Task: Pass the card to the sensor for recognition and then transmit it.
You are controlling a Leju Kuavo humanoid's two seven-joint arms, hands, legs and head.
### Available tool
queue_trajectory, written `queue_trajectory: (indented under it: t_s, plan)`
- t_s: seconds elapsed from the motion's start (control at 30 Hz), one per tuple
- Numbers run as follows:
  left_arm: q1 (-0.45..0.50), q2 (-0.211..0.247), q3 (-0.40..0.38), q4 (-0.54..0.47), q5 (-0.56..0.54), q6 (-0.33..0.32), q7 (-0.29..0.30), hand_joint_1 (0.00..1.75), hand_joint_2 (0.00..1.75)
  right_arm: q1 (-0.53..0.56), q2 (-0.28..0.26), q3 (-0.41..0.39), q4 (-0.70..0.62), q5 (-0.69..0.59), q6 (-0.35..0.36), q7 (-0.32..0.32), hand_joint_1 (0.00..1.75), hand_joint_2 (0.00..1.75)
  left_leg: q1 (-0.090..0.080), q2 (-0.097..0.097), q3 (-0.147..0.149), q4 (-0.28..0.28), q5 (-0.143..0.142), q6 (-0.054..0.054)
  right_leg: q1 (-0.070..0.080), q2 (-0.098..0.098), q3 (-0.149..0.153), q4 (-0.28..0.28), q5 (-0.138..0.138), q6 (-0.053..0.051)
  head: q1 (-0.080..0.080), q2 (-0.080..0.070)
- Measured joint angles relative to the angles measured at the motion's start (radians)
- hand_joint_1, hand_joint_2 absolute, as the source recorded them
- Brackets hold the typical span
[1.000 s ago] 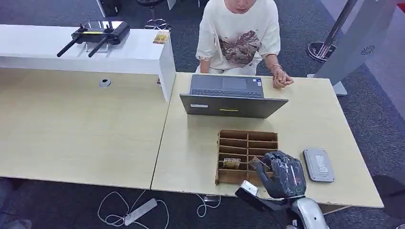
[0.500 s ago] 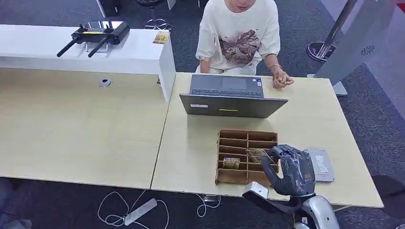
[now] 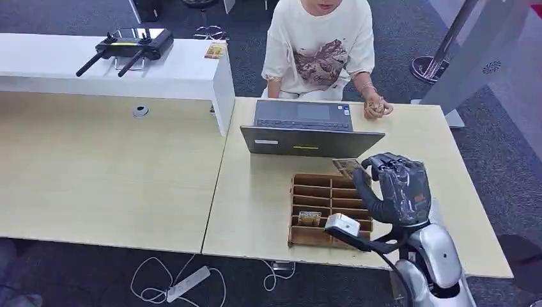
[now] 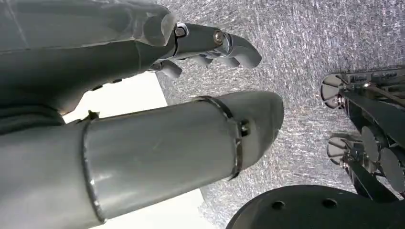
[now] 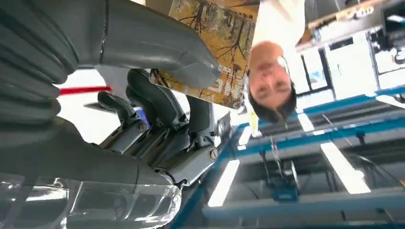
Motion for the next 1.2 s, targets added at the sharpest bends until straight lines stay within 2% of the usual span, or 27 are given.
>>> queue_trajectory:
  t_s: [0.3,0.53,0.7,0.87,1.2]
  plan:
    - [-0.002,0.016,-0.030,-0.012,-0.012,-0.005,0.010,0.00,0.00,-0.234,-0.022,0.047,0.097,0.022,0.007,0.022,1.71,1.75,0.000,0.000,0.000,0.000,0.001,-0.001,0.000,0.000,0.000,0.001,0.001,-0.002,0.000,0.000]
    - [-0.013,0.027,-0.047,-0.020,-0.015,-0.011,0.018,0.00,0.00,-0.429,-0.018,0.103,0.234,0.030,0.049,0.025,1.69,1.75,0.000,0.000,0.000,0.000,0.002,-0.002,0.000,0.000,-0.001,0.002,0.002,-0.002,0.000,0.000]
    - [-0.014,0.035,-0.059,-0.025,-0.019,-0.016,0.021,0.00,0.00,-0.550,0.011,0.134,0.350,0.013,0.095,0.036,1.71,1.75,0.000,0.000,0.000,0.000,0.002,-0.003,0.000,0.001,-0.001,0.003,0.002,-0.002,0.000,0.000]
    - [-0.018,0.040,-0.069,-0.027,-0.024,-0.018,0.028,0.00,0.00,-0.652,0.043,0.148,0.469,-0.001,0.105,0.041,1.73,1.75,0.000,0.000,0.000,0.000,0.002,-0.003,0.000,0.000,-0.001,0.003,0.002,-0.002,-0.001,0.000]
    - [-0.028,0.047,-0.088,-0.033,-0.029,-0.019,0.039,0.00,0.00,-0.867,0.136,0.169,0.855,0.042,0.091,0.102,1.71,1.75,0.000,0.000,0.000,0.001,0.003,-0.004,0.000,0.000,-0.001,0.004,0.002,-0.003,0.000,0.000]
